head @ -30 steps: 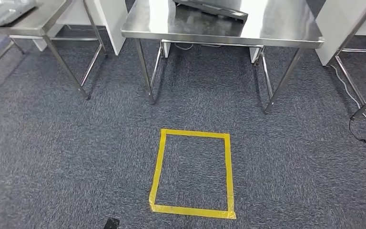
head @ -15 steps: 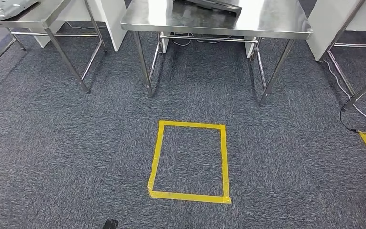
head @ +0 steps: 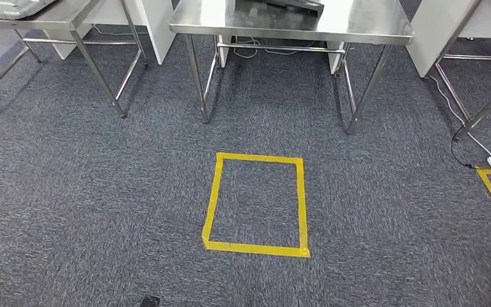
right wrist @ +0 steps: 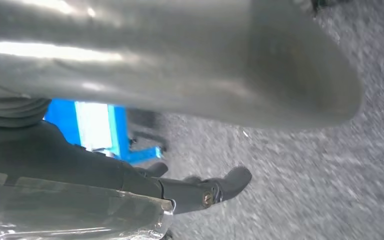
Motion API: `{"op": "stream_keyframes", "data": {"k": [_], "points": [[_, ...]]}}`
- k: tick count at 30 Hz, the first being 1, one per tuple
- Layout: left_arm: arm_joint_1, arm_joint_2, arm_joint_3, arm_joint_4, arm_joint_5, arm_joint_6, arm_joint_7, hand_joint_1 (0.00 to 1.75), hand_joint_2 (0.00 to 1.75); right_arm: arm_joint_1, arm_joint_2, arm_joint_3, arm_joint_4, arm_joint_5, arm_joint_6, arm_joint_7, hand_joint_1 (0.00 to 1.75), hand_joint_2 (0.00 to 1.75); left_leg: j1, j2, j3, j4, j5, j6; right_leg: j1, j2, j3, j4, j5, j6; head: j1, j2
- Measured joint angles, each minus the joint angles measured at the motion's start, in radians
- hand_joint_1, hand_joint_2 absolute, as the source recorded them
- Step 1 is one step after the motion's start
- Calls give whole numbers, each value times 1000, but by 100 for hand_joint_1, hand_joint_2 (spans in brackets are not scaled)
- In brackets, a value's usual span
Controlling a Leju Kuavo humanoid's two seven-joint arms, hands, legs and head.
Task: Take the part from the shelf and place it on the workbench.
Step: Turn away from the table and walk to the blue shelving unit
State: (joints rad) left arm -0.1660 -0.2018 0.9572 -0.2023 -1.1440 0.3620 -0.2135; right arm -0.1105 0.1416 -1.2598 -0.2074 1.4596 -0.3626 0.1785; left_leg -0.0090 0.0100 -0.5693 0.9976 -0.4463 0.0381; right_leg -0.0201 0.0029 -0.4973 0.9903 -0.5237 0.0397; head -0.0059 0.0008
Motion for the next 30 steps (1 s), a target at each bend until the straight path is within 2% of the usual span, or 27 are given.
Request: {"op": "stream_keyframes", "data": {"k": [2, 3, 5, 7, 8, 9, 10, 11, 14, 15, 18, 20, 21, 23, 24, 25, 26, 28, 29, 30], "points": [[1, 1, 0, 0, -2, 0, 1, 0, 0, 2, 0, 0, 0, -1, 0, 0, 0, 0, 4, -2, -8, 9, 2, -7, -4, -2, -7, 3, 10, -13, -1, 0], [2, 1, 0, 0, -2, 0, 1, 0, 0, 2, 0, 0, 0, -1, 0, 0, 0, 0, 7, -4, -15, 21, -9, -12, -6, -3, -8, 4, 15, -21, -2, 0], [2, 2, 0, 0, -3, 0, 2, 0, 0, 2, 1, 0, 0, -2, 0, 0, 0, 0, 12, -6, -51, 102, -70, -25, -9, -4, -16, 3, 26, -37, -5, 0], [2, 2, 0, 0, -4, 0, 3, 0, 0, 3, 1, 0, 0, -2, 0, 0, 0, 0, 17, -7, -105, 235, -144, -35, -7, -4, -29, 3, 37, -44, -8, 0], [3, 2, 0, 0, -4, 0, 3, 0, 0, 4, 1, 0, 0, -2, 0, 0, 0, 0, 18, -7, -121, 281, -161, -36, -6, -5, -36, 4, 42, -44, -8, 0], [4, 2, 0, 0, -4, 0, 3, 0, 0, 6, 1, 0, 0, -2, 0, 0, 0, 0, 19, -7, -123, 297, -162, -36, -5, -5, -41, 4, 45, -43, -8, 0], [4, 2, 0, 0, -4, 0, 3, 0, 0, 7, 1, 0, 0, -3, 0, 0, 0, 0, 20, -7, -114, 289, -152, -35, -4, -5, -44, 4, 48, -42, -8, 0], [5, 2, 0, 0, -4, 0, 3, 0, 0, 7, 1, 0, 0, -3, 0, 0, 0, 0, 20, -7, -88, 248, -129, -31, -3, -4, -46, 4, 50, -41, -8, 0], [1, 3, 0, 0, -6, 0, 3, 0, 0, 7, 4, 0, 0, -3, 0, 1, 0, 0, 14, -8, 31, 51, -65, -9, 0, -4, -47, 3, 57, -32, -8, 0], [-1, 4, 0, 0, -8, 0, 4, 0, 0, 6, 5, 0, 0, -3, 0, 1, 0, 0, 10, -8, 54, 10, -57, -3, 1, -5, -47, 3, 59, -29, -8, 0], [-3, 4, 0, 0, -12, -1, 7, 0, 0, 5, 8, 0, 0, -6, -2, 4, 0, 0, 3, -7, 60, -16, -45, 11, 3, -8, -51, -2, 69, -12, -9, 0], [-4, 3, 0, 0, -17, -1, 10, 0, 0, 5, 8, 0, 0, -9, -3, 6, 0, 0, 6, -4, 61, -37, -23, 24, 7, -7, -69, 25, 50, -9, -6, 0], [-5, 2, 0, 0, -18, -2, 12, 0, 0, 5, 7, 0, 0, -11, -3, 6, 0, 0, 8, -3, 59, -46, -13, 29, 8, -6, -90, 69, 24, -13, -4, 0], [-5, 1, 0, 0, -20, -3, 13, 0, 0, 6, 6, 0, 0, -14, -4, 7, 0, 0, 4, 0, 48, -48, -4, 33, 7, -5, -149, 204, -43, -22, 0, 0], [-4, 1, 0, 0, -21, -4, 14, 0, 0, 7, 6, 0, 0, -15, -4, 7, 0, 0, 3, 0, 43, -47, -1, 33, 6, -5, -170, 260, -64, -21, 2, 0], [-4, 0, 0, 0, -21, -4, 15, 0, 0, 8, 5, 0, 0, -15, -4, 7, 0, 0, 2, 0, 39, -45, 1, 33, 6, -5, -176, 284, -72, -16, 2, 0], [-4, 0, 0, 0, -23, -5, 16, 0, 0, 9, 4, 0, 0, -16, -5, 8, 0, 0, 1, 0, 36, -42, 2, 32, 6, -5, -158, 261, -61, -7, 3, 0], [-4, -1, -1, 0, -26, -6, 17, 0, 0, 9, 3, -1, 0, -16, -6, 8, 0, 0, 0, 0, 31, -32, 1, 28, 5, -6, -74, 117, -13, 7, 4, 0], [-5, -2, -1, 0, -28, -6, 18, 0, 0, 8, 2, -1, 0, -16, -6, 8, 0, 0, -2, 0, 28, -24, -2, 24, 7, -5, -36, 48, 8, 8, 5, 0], [-6, -2, -1, 0, -29, -6, 18, 0, 0, 7, 2, -1, 0, -16, -7, 8, 0, 0, -4, -1, 24, -18, -4, 20, 8, -5, -15, 4, 20, 4, 5, 0]]}}
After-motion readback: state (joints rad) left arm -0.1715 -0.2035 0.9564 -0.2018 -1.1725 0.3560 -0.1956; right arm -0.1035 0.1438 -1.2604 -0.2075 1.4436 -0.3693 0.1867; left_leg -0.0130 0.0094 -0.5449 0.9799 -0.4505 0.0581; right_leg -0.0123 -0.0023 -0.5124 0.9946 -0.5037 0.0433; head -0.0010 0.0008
